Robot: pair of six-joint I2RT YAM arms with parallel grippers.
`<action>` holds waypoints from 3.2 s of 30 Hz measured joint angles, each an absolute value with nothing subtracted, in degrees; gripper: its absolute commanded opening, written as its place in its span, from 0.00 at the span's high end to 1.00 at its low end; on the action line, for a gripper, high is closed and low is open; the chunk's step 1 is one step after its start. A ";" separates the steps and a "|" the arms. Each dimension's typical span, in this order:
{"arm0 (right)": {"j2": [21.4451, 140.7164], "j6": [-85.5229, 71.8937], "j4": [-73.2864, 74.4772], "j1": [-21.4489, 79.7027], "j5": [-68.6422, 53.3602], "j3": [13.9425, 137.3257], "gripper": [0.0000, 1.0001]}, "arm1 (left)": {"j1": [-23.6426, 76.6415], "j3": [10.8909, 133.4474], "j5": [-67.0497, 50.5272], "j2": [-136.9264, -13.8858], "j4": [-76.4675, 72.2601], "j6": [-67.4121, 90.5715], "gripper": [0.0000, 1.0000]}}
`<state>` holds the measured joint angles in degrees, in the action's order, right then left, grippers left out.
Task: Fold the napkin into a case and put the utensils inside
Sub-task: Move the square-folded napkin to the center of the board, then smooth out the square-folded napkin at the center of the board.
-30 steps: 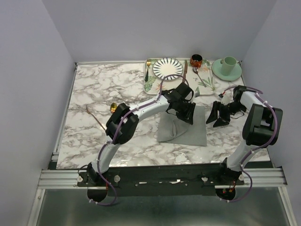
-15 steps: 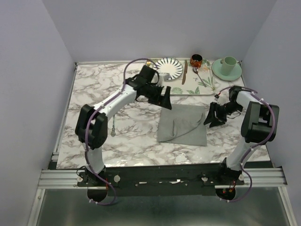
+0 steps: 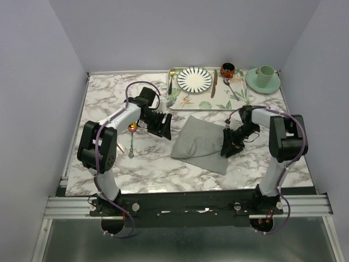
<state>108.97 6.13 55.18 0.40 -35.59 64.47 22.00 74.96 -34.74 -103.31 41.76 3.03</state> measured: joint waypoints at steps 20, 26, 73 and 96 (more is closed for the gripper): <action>94.85 9.08 56.51 10.11 -52.69 62.76 0.40 | 22.63 82.81 -30.24 -115.81 44.29 -7.33 0.75; 97.25 9.15 55.40 4.95 -43.55 66.76 0.42 | 23.38 92.51 -25.34 -122.17 46.19 -9.30 0.83; 99.37 7.09 52.40 4.14 -41.04 63.00 0.60 | 34.65 78.48 -37.58 -100.01 32.56 -40.27 0.34; 109.16 1.72 47.79 6.94 -46.33 60.25 0.56 | 35.53 89.17 -37.60 -113.03 31.42 -44.58 0.36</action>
<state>109.16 1.72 47.79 6.94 -46.33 60.25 35.53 89.17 -37.60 -113.03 31.42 -44.58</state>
